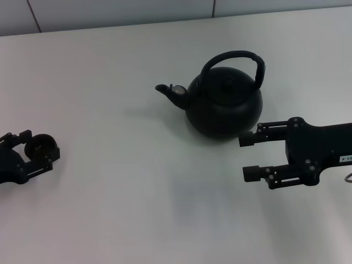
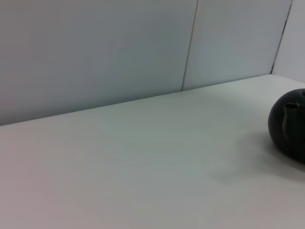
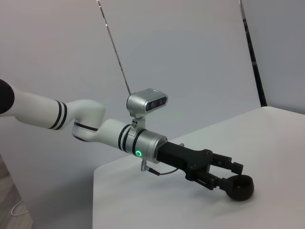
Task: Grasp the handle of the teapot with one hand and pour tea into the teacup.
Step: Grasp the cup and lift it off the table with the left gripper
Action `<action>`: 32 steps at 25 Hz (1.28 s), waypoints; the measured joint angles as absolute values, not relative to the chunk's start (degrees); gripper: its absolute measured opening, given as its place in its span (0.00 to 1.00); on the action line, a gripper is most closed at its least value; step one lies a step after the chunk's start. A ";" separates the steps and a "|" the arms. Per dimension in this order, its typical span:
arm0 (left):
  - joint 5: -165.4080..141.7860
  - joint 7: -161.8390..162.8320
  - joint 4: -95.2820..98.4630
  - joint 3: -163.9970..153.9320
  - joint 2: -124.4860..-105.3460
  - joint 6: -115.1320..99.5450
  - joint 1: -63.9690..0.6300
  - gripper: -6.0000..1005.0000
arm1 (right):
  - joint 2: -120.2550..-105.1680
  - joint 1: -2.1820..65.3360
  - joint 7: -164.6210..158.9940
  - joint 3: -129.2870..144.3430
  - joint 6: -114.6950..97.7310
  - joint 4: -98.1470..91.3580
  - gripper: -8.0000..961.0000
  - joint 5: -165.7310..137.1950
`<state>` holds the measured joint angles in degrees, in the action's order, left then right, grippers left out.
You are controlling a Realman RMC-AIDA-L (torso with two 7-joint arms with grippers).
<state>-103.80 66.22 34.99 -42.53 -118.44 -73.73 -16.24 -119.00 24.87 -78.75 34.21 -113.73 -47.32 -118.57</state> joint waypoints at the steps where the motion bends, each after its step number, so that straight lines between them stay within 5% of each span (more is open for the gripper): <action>1: -103.80 66.22 34.99 -42.53 -118.44 -73.73 -16.24 0.86 | -119.00 24.87 -78.75 34.24 -113.73 -47.34 0.74 -118.57; 32: -103.82 66.09 34.90 -42.54 -118.56 -72.79 -15.99 0.86 | -119.10 25.05 -79.27 34.45 -114.32 -47.33 0.74 -118.47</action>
<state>-103.82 66.09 34.90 -42.54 -118.56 -72.79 -15.99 -119.10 25.05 -79.27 34.45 -114.32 -47.33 -118.47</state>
